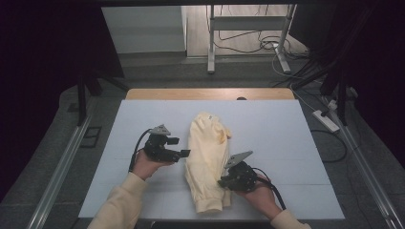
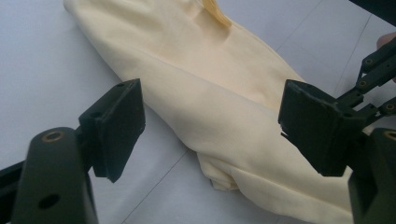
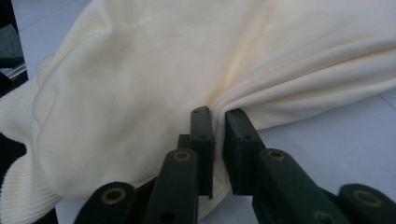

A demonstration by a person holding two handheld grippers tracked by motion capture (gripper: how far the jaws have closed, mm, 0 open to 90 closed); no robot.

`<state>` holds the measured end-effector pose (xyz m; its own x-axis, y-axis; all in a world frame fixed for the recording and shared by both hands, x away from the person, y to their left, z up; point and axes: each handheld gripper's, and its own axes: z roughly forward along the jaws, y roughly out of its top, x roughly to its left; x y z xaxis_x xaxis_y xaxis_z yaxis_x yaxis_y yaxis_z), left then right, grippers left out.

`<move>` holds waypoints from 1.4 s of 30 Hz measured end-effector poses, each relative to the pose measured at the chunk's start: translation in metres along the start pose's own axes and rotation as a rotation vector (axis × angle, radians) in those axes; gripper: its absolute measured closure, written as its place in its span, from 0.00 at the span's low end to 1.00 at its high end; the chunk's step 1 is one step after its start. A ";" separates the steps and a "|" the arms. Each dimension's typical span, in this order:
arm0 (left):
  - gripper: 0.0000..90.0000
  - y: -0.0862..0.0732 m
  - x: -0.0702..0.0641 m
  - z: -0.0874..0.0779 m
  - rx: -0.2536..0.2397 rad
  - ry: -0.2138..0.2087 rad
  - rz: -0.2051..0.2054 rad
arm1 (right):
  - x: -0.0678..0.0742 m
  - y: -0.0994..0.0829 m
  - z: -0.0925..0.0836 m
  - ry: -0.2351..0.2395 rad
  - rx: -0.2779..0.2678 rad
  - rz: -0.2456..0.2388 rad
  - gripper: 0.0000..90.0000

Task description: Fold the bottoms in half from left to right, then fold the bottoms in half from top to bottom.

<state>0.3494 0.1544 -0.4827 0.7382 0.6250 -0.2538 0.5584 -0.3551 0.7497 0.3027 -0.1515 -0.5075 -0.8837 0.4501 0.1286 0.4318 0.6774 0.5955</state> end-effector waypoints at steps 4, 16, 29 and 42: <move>0.25 0.000 0.000 -0.001 -0.004 0.002 -0.001 | 0.000 0.001 -0.008 -0.081 -0.044 -0.039 0.61; 0.25 0.000 0.000 -0.001 -0.006 0.008 0.005 | -0.023 0.002 -0.023 -0.159 -0.132 0.038 0.43; 0.25 0.000 0.001 0.000 -0.003 0.008 0.007 | -0.033 0.002 -0.025 -0.176 -0.133 0.064 0.41; 0.25 -0.001 0.003 0.001 -0.003 0.012 0.000 | -0.043 0.008 -0.026 -0.186 -0.139 0.079 0.41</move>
<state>0.3517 0.1562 -0.4850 0.7338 0.6330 -0.2465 0.5573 -0.3535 0.7513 0.3399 -0.1807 -0.4871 -0.7941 0.6066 0.0385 0.4578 0.5552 0.6943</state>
